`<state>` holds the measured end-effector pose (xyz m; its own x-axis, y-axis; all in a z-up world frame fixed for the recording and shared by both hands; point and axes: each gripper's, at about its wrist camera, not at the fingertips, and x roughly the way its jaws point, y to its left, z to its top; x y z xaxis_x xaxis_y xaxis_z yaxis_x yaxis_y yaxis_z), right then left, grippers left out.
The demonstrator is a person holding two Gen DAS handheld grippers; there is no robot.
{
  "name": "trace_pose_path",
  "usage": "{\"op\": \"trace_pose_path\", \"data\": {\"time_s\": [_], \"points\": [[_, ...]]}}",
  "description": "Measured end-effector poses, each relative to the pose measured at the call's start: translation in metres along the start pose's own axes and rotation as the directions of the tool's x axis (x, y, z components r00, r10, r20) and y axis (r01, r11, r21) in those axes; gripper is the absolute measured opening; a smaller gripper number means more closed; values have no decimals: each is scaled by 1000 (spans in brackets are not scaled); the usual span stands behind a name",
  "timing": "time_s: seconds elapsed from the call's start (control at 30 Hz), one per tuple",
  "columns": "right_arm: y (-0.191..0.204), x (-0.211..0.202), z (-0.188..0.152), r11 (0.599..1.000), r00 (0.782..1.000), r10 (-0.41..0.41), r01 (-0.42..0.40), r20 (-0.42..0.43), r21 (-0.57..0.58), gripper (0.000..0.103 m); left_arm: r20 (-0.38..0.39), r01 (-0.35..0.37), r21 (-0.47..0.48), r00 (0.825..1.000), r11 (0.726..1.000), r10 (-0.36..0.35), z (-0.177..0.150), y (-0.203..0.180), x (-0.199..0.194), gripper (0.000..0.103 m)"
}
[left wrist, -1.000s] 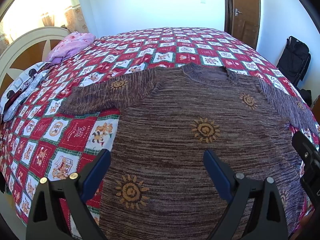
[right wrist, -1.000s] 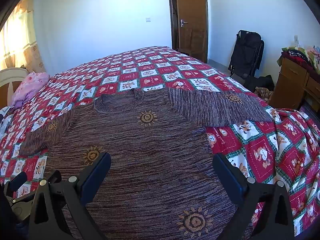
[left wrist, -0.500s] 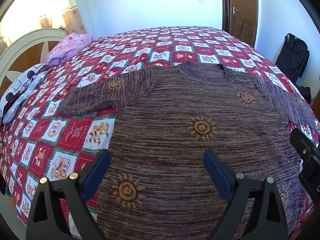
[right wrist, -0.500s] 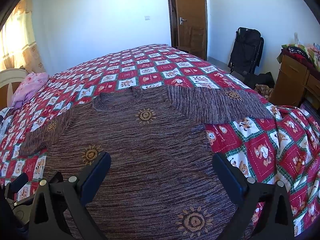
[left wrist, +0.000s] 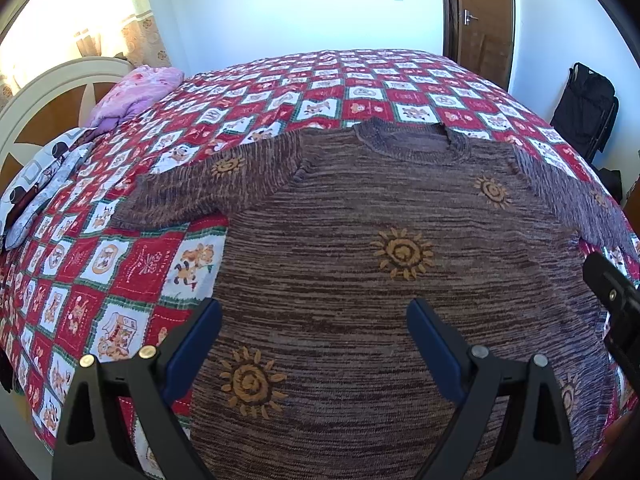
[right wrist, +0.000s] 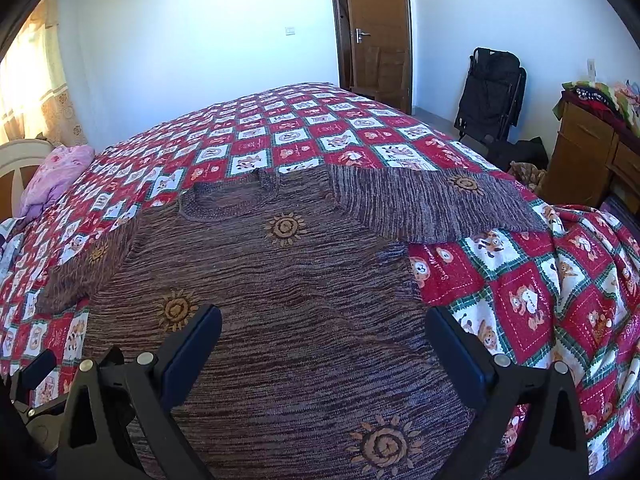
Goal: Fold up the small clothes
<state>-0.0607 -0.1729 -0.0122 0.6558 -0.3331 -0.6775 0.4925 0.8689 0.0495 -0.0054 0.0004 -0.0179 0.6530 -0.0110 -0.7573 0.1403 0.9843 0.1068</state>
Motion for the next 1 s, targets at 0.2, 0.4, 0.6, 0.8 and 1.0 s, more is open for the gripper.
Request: {"op": "trace_pose_path", "data": {"time_s": [0.2,0.4,0.6,0.8,1.0], "points": [[-6,6,3,1000,1000,-4,4,-13,17,102,-7,-2,2,1000,1000,2,1,-1,4,96],[-8,10,5,1000,1000,-11,12,-17,18,102,-12,-2,11,1000,1000,2,1,-5,7,96],[-9,15,4,1000,999,-24,25,-28,12,102,-21,1,13,1000,1000,-1,1,-7,10,96],[-12,20,7,1000,999,-27,28,-29,15,102,-24,2,12,1000,1000,-2,2,-8,13,96],[-40,25,15,998,1000,13,-14,21,62,102,-20,15,-3,1000,1000,-16,4,-4,17,96]]}}
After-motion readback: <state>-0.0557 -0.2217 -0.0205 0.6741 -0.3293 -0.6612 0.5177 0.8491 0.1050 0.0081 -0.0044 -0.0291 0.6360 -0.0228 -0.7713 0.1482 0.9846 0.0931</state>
